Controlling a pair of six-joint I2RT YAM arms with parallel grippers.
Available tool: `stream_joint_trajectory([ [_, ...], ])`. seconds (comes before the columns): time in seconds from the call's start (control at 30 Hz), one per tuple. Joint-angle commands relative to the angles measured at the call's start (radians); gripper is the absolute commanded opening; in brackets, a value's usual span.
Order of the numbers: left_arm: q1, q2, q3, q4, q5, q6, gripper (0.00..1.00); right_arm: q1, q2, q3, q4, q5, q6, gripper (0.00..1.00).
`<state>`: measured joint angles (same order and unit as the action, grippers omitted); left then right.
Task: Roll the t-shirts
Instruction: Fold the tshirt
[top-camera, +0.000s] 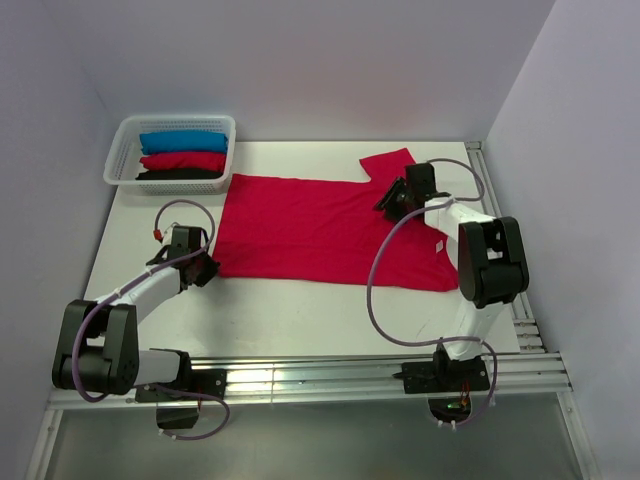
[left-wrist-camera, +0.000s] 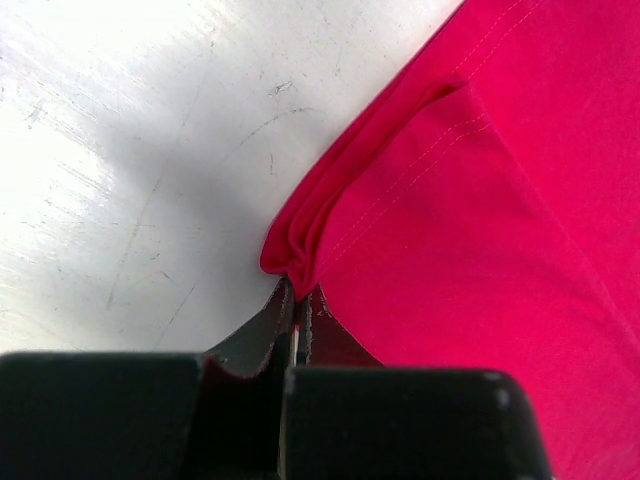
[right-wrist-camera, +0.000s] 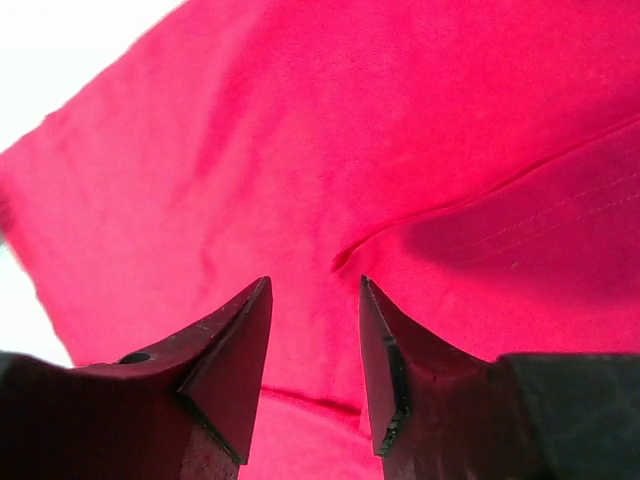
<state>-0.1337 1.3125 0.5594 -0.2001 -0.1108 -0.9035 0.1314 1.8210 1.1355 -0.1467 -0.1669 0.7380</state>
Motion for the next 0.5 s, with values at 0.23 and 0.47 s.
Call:
stream_joint_trajectory([
  [0.23,-0.006,-0.090,0.005,-0.056,-0.055,0.014,0.00,-0.013,-0.226,-0.158,0.078,-0.003,-0.035,0.29],
  [0.47,-0.006,-0.130,-0.009,-0.078,-0.043,0.017,0.00,-0.021,-0.400,-0.290,-0.106,0.125,-0.048,0.21],
])
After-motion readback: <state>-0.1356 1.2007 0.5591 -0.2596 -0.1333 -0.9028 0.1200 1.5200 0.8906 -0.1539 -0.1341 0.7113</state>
